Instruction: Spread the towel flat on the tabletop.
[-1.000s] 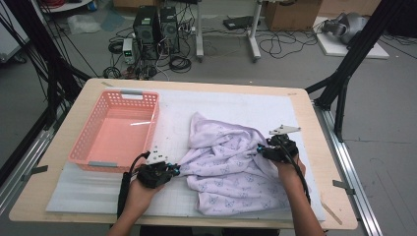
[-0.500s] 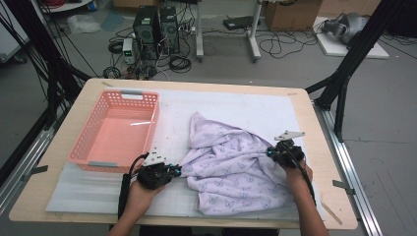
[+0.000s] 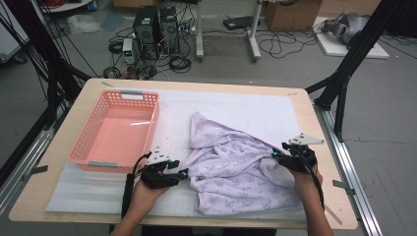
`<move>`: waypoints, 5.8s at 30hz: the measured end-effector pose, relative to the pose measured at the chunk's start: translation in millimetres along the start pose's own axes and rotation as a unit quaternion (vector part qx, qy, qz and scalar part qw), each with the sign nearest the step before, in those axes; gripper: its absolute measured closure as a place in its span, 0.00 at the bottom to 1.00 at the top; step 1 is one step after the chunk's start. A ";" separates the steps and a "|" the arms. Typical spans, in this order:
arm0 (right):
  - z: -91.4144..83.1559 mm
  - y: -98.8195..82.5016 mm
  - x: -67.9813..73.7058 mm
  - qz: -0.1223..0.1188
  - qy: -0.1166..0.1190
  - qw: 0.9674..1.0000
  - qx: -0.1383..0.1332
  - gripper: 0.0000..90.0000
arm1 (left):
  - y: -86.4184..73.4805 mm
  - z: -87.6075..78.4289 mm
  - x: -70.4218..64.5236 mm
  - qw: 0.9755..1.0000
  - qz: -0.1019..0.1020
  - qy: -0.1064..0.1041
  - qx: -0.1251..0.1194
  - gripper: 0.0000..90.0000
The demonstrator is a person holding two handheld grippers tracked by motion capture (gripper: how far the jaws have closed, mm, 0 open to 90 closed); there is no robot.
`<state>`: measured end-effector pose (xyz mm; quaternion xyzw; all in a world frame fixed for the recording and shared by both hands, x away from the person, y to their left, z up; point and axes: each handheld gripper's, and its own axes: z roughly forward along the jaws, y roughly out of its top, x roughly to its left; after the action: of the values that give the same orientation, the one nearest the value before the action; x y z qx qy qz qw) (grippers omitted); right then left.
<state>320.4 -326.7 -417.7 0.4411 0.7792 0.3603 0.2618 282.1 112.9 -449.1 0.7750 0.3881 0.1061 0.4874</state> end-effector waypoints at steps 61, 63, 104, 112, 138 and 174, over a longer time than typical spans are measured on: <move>49.7 49.9 -67.1 0.032 -0.079 0.996 -0.006 0.73 | 37.1 38.8 23.0 0.999 -0.029 0.017 -0.031 0.52; 40.1 47.9 -61.2 0.020 -0.065 0.998 -0.017 0.73 | 46.1 46.5 23.0 0.999 -0.028 0.018 -0.037 0.52; 22.8 21.9 -37.3 -0.005 0.001 1.000 -0.023 0.71 | 107.2 172.4 21.1 0.994 0.059 0.079 0.053 0.97; 23.3 19.9 -40.1 0.003 0.002 1.000 -0.023 0.71 | 106.8 138.5 60.4 0.982 0.010 0.177 0.057 0.98; 35.9 2.6 -47.0 0.009 0.002 0.994 0.110 0.98 | 90.9 97.4 82.2 0.975 -0.024 0.217 0.031 0.97; 34.8 -13.4 -30.9 0.009 0.086 0.995 0.049 0.44 | 53.3 84.5 16.8 0.993 0.081 0.065 0.062 0.50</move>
<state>353.6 -347.0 -446.5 0.4279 0.8115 0.3604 0.1689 365.9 55.9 -450.5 0.8240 0.3605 0.1717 0.4020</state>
